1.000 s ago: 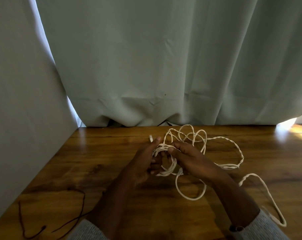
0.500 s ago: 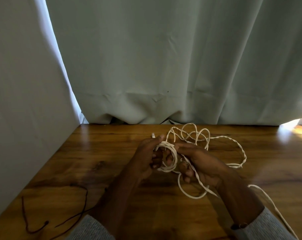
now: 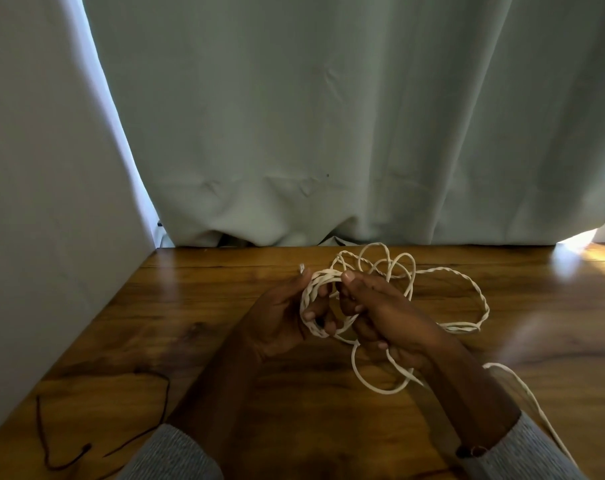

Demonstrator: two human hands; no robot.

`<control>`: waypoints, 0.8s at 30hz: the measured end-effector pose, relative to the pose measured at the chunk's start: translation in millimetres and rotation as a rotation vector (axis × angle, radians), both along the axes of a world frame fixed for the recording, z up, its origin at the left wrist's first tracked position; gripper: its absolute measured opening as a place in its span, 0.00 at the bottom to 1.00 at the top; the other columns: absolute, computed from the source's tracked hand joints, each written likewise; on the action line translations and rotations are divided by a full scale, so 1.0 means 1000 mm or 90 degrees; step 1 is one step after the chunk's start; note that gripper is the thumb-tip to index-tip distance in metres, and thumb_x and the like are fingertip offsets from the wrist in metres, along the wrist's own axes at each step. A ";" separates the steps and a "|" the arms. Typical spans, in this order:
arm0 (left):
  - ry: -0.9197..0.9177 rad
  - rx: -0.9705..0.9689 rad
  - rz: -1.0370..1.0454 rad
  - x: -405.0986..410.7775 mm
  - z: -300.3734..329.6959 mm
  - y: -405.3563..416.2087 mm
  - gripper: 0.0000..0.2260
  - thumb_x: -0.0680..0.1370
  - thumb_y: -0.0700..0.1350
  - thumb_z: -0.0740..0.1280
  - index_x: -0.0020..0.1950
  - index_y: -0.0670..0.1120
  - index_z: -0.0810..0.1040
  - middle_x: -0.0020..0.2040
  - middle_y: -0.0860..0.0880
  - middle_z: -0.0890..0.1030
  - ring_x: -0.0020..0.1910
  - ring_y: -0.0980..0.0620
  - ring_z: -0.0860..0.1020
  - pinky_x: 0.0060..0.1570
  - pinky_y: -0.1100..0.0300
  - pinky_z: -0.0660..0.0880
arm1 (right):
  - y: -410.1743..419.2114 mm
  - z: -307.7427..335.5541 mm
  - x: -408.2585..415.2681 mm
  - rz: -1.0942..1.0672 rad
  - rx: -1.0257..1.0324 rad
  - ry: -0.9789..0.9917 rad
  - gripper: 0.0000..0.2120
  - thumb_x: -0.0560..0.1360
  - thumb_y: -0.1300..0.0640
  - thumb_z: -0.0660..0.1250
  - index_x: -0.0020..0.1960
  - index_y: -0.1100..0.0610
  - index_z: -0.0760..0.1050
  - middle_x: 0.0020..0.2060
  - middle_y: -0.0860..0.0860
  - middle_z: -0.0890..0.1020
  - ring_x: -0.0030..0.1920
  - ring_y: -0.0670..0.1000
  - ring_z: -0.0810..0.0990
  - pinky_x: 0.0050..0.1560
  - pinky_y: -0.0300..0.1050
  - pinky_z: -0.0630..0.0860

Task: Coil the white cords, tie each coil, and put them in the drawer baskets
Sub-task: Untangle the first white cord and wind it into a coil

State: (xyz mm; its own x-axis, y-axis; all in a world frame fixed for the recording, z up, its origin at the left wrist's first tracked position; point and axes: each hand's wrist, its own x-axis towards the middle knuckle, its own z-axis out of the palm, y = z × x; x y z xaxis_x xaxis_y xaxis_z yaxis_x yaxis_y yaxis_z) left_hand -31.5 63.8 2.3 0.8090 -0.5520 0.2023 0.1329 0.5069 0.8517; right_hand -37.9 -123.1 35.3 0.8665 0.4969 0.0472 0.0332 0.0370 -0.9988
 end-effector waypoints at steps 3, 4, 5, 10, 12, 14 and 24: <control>0.019 -0.061 -0.068 0.002 -0.001 -0.001 0.24 0.84 0.54 0.46 0.46 0.43 0.76 0.29 0.49 0.77 0.32 0.48 0.81 0.44 0.54 0.77 | 0.000 0.001 0.001 0.015 0.032 0.037 0.15 0.83 0.45 0.58 0.45 0.53 0.74 0.32 0.50 0.67 0.22 0.46 0.57 0.22 0.35 0.54; 0.028 -0.058 -0.068 0.004 0.000 -0.002 0.22 0.84 0.54 0.47 0.45 0.43 0.75 0.28 0.49 0.76 0.28 0.50 0.78 0.41 0.55 0.77 | 0.000 0.000 0.002 0.016 0.028 0.032 0.15 0.83 0.45 0.58 0.45 0.53 0.73 0.32 0.50 0.67 0.22 0.45 0.57 0.22 0.34 0.54; 0.041 -0.045 -0.056 0.005 0.000 -0.002 0.20 0.83 0.53 0.50 0.43 0.43 0.75 0.27 0.50 0.74 0.23 0.52 0.75 0.37 0.56 0.75 | 0.000 -0.002 0.003 0.016 0.017 0.020 0.15 0.83 0.45 0.58 0.45 0.53 0.74 0.32 0.50 0.68 0.22 0.45 0.58 0.22 0.34 0.55; 0.103 0.066 0.088 0.008 0.002 -0.005 0.29 0.81 0.65 0.52 0.34 0.43 0.71 0.20 0.51 0.63 0.18 0.54 0.60 0.28 0.59 0.65 | 0.005 -0.011 0.007 -0.034 -0.100 -0.058 0.15 0.84 0.43 0.55 0.51 0.50 0.76 0.30 0.44 0.74 0.22 0.44 0.64 0.23 0.36 0.59; 0.112 0.102 0.162 0.007 0.004 -0.010 0.27 0.79 0.64 0.57 0.31 0.45 0.69 0.20 0.51 0.62 0.18 0.54 0.59 0.27 0.60 0.63 | 0.007 -0.013 0.008 -0.046 -0.118 -0.068 0.14 0.84 0.43 0.55 0.48 0.46 0.77 0.31 0.44 0.76 0.23 0.43 0.66 0.23 0.37 0.60; 0.121 0.144 0.238 0.006 0.003 -0.014 0.23 0.78 0.60 0.61 0.29 0.47 0.68 0.21 0.51 0.61 0.18 0.54 0.58 0.26 0.61 0.59 | 0.008 -0.015 0.009 -0.039 -0.106 -0.073 0.16 0.85 0.44 0.55 0.47 0.50 0.77 0.33 0.48 0.76 0.23 0.44 0.66 0.24 0.38 0.60; 0.172 -0.126 0.178 0.010 0.007 -0.003 0.22 0.84 0.55 0.53 0.36 0.45 0.72 0.20 0.54 0.62 0.16 0.58 0.58 0.20 0.65 0.57 | 0.002 -0.019 0.016 -0.141 -0.370 -0.593 0.12 0.83 0.52 0.55 0.55 0.50 0.78 0.41 0.39 0.80 0.41 0.40 0.81 0.43 0.37 0.77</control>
